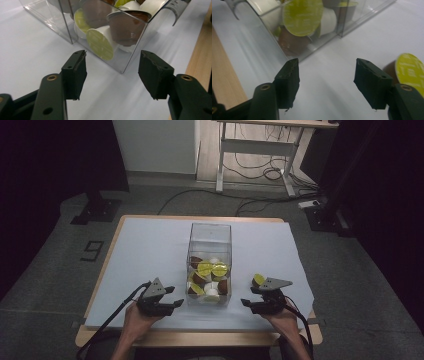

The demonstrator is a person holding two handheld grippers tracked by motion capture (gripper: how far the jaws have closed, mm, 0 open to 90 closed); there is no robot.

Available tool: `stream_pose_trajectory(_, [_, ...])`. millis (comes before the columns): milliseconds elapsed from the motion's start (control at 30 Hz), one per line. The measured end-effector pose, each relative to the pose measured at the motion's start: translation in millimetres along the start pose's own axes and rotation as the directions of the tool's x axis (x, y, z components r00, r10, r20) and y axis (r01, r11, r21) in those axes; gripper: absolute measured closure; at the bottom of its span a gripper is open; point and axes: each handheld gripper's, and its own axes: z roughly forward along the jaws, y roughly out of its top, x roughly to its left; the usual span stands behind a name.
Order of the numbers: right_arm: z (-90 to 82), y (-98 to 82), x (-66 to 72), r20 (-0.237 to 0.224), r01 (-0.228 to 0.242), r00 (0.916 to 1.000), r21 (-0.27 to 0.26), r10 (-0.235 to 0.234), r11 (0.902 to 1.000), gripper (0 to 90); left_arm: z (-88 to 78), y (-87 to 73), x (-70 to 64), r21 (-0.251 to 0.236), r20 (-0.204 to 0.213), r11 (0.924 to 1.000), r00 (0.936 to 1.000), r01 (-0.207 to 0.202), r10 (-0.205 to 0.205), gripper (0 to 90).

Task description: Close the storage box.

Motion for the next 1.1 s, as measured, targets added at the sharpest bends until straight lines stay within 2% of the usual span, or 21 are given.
stream_pose_trajectory(133, [2.5,4.7,4.2,-0.024,0.013,0.9996,-0.002,-0.013,0.9999,38.5,1.6,3.0,-1.6,0.002,0.019,1.0000,0.9998,-0.007,0.007,41.1])
stream_pose_trajectory(700, [10.2,20.3,18.7,-0.095,0.033,0.9949,-0.009,-0.034,0.9994,37.8,7.5,10.0,-1.3,0.018,0.031,0.9996,0.9993,-0.021,0.020,42.1])
stream_pose_trajectory(1100, [14.3,29.4,24.1,-0.111,0.065,0.9918,0.008,-0.064,0.9978,50.0,11.7,14.3,-2.0,0.025,0.057,0.9989,0.9976,-0.040,0.039,51.3])
